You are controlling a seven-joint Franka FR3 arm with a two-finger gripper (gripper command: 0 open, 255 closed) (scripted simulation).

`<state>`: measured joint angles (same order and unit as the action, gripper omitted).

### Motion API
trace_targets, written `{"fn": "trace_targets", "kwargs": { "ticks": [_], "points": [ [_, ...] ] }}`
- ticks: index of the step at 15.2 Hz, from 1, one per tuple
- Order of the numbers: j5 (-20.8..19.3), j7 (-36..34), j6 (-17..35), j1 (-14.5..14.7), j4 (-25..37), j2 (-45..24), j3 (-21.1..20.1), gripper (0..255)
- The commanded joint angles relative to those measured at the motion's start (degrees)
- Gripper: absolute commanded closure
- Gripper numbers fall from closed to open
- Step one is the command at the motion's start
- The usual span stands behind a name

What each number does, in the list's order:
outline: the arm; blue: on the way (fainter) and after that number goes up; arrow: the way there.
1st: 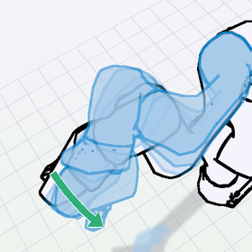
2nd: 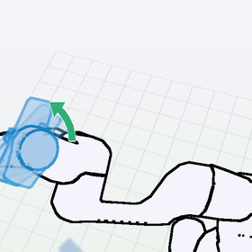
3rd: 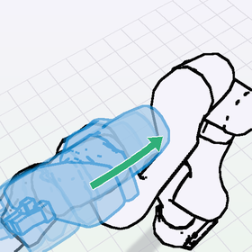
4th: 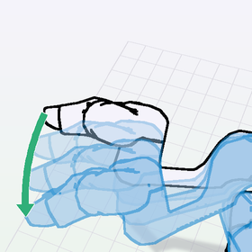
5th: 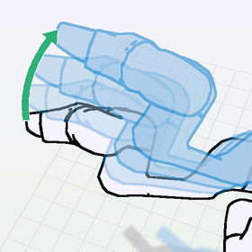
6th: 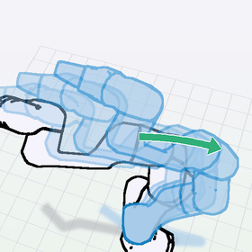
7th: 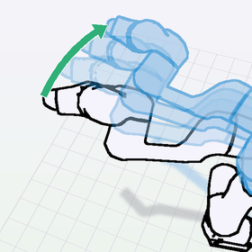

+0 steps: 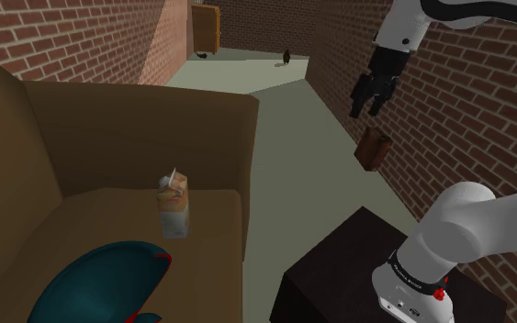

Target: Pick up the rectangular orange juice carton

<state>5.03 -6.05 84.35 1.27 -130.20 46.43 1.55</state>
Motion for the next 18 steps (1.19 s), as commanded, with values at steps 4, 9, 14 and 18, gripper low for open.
{"fn": "trace_targets", "kwargs": {
  "ticks": [4, 9, 14, 18],
  "points": [
    [1.61, 0.96, 5.4, 1.92, -1.46, -2.44, -1.73, 0],
    [4.03, 2.7, 14.19, 5.12, -2.68, -7.43, -4.73, 0],
    [6.0, 4.52, 22.54, 8.13, -2.43, -13.38, -7.85, 0],
    [7.09, 5.93, 28.78, 10.36, -1.23, -18.66, -10.41, 0]
  ]
}}
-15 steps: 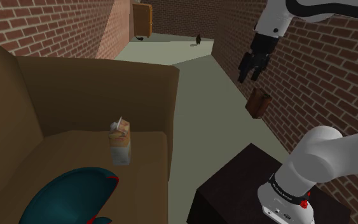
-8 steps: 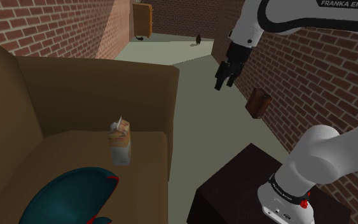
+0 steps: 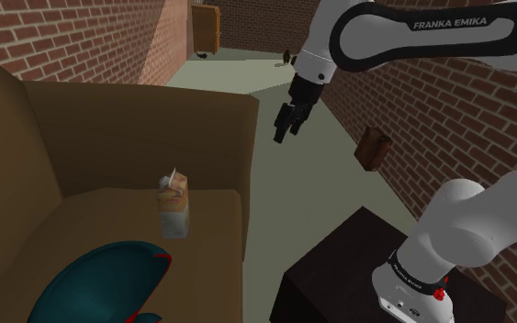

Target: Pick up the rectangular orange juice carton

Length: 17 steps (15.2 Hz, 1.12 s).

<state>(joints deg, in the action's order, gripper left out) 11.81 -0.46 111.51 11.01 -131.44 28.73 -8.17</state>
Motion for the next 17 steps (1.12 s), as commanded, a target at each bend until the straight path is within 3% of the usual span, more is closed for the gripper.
{"fn": "trace_targets", "kwargs": {
  "ticks": [1, 9, 17],
  "points": [
    [0.5, 0.67, 3.11, 1.15, 0.44, -2.33, -1.33, 0],
    [0.4, 2.78, 13.86, 4.88, 5.54, -13.89, -6.63, 0],
    [-3.54, 3.2, 22.3, 8.23, 13.22, -26.14, -11.76, 0]
  ]
}}
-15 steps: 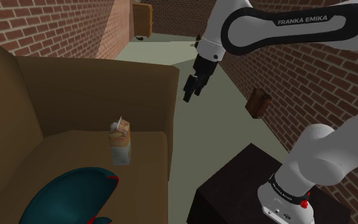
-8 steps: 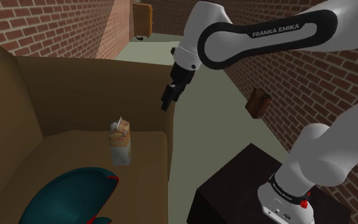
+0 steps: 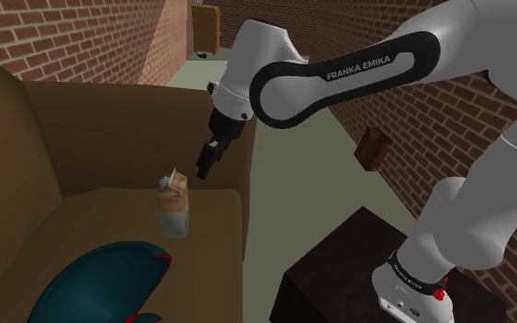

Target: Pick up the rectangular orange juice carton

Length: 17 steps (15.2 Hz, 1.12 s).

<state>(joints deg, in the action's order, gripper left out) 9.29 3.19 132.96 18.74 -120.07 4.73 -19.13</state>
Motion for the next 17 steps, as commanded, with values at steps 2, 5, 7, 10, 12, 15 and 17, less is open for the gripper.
{"fn": "trace_targets", "kwargs": {
  "ticks": [2, 5, 7, 10, 12, 15, 17],
  "points": [
    [-2.71, -0.67, 2.55, 1.47, 4.11, -5.28, -1.91, 0],
    [-4.99, -1.08, 4.28, 2.77, 6.92, -8.96, -2.98, 0],
    [-5.17, -1.11, 5.75, 2.84, 5.97, -9.5, -2.96, 0],
    [-5.51, -1.2, 7.94, 2.94, 4.62, -10.39, -2.95, 0],
    [-5.86, -1.32, 9.81, 3.03, 3.55, -11.25, -2.92, 0],
    [-5.76, -1.26, 9.88, 3.01, 3.34, -11.1, -2.93, 255],
    [-5.75, -1.25, 9.92, 3.01, 3.29, -11.08, -2.93, 255]
  ]
}}
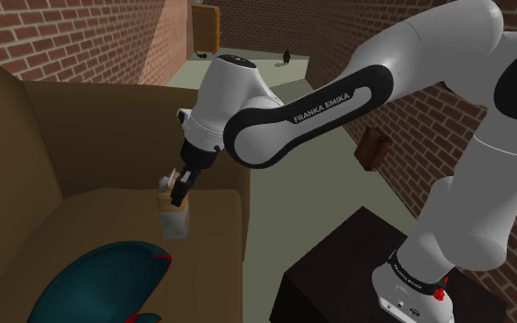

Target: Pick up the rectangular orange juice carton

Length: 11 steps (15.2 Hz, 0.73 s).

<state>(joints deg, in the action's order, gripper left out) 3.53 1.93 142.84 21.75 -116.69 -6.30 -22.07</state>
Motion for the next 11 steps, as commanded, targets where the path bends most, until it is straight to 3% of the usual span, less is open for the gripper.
{"fn": "trace_targets", "kwargs": {
  "ticks": [1, 7, 11],
  "points": [
    [0.01, 0.02, 0.05, -0.01, -0.09, -0.06, 0.01, 255],
    [-0.1, -0.06, -0.06, 0.01, 0.18, -0.22, 0.02, 255],
    [0.41, 0.11, -2.97, -0.13, 1.87, 1.08, -0.02, 255]
  ]
}}
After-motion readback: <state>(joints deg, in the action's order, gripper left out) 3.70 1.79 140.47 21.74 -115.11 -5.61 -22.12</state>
